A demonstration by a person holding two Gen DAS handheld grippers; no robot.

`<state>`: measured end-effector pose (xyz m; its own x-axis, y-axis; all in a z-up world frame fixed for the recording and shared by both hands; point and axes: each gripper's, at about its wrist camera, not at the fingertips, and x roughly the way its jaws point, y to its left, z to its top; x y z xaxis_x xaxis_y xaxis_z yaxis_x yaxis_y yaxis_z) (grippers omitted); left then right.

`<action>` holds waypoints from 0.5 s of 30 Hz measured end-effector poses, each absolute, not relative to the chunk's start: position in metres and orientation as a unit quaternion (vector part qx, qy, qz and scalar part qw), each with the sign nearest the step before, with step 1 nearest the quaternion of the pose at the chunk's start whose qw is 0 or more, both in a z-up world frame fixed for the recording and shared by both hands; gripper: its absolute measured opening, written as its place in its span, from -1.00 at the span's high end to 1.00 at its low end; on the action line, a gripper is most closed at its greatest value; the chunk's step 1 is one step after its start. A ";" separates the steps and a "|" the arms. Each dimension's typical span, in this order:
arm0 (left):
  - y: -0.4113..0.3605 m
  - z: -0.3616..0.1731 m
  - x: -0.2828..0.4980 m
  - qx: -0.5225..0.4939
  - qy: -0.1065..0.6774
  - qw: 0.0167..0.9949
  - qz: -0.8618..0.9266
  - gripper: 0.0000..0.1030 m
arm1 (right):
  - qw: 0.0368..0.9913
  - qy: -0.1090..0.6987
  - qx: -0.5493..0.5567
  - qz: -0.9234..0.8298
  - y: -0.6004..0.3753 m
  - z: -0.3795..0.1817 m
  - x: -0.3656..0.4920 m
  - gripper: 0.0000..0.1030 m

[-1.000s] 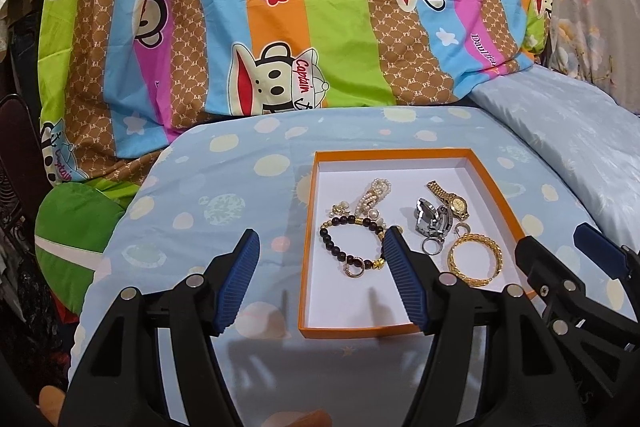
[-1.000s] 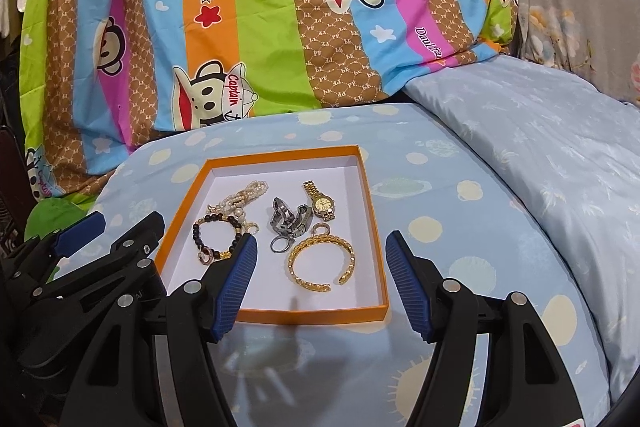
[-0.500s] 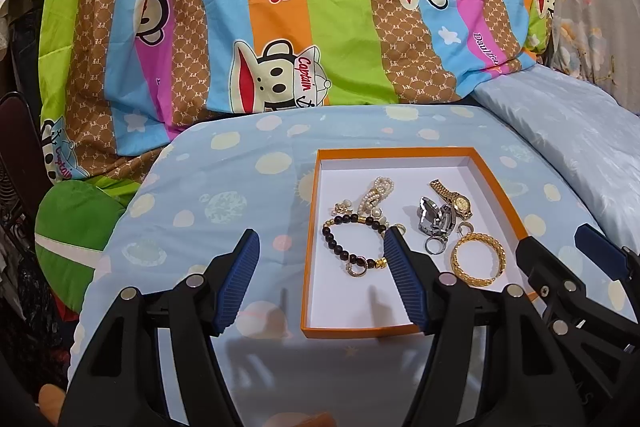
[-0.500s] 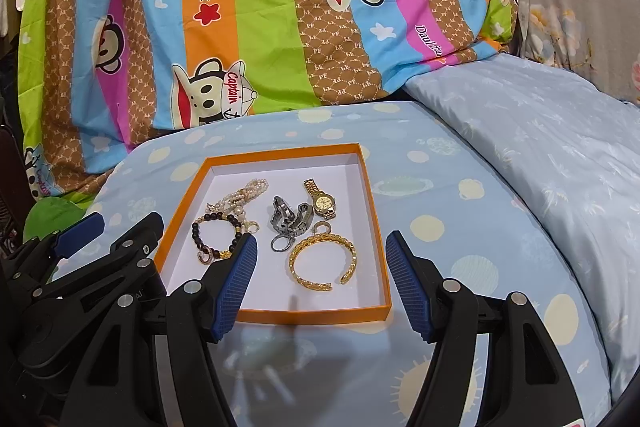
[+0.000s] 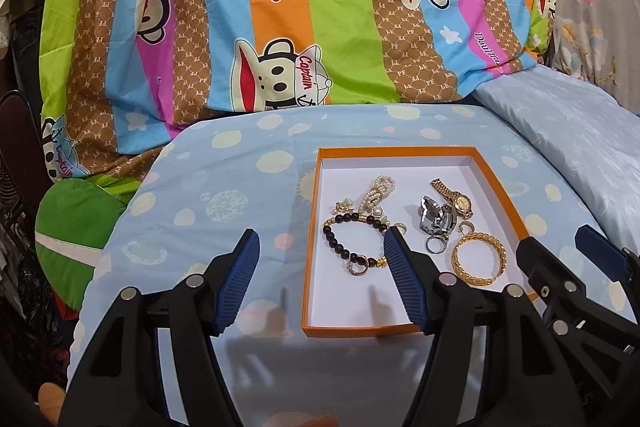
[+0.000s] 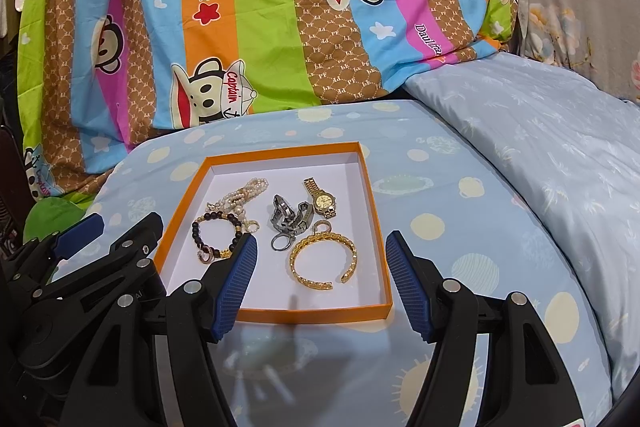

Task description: Organize jewelry

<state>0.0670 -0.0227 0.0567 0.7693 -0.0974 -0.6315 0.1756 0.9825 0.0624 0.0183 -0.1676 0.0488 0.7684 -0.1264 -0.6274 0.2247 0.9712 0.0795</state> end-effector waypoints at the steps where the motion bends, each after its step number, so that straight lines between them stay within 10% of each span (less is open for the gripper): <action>1: -0.023 0.057 0.067 0.059 0.332 0.939 -0.073 -0.21 | 0.937 0.327 0.075 -0.094 -0.168 0.049 0.018 -0.28; 15: -0.022 0.056 0.066 0.059 0.332 0.939 -0.073 -0.21 | 0.937 0.328 0.077 -0.094 -0.168 0.047 0.017 -0.28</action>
<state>0.0663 -0.0224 0.0561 0.7688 -0.0980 -0.6320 0.1766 0.9823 0.0624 0.0173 -0.1680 0.0473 0.7671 -0.1259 -0.6291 0.2267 0.9705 0.0822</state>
